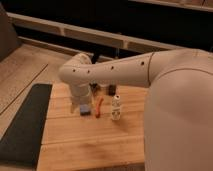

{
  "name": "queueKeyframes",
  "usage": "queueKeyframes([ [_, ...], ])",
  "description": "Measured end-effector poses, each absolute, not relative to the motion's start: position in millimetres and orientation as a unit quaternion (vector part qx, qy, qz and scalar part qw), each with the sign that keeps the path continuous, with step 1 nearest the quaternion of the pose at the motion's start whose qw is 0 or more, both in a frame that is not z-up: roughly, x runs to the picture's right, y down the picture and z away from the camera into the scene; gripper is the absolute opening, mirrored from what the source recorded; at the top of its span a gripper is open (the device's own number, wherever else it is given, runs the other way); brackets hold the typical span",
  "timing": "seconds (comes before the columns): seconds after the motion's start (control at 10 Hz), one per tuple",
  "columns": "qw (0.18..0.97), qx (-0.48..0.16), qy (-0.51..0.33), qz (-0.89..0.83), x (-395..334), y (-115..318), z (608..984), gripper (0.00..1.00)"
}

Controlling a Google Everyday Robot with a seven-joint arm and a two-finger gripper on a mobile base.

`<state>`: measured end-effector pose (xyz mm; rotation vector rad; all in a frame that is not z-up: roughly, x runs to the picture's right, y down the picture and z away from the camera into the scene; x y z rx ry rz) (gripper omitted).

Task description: Knock the bottle over

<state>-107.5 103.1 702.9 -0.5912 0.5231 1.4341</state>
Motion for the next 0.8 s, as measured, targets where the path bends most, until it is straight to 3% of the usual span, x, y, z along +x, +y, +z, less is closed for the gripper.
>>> queueKeyframes([
  [0.8,0.651,-0.234,0.277,0.667,-65.8,136.2,720.8,0.65],
])
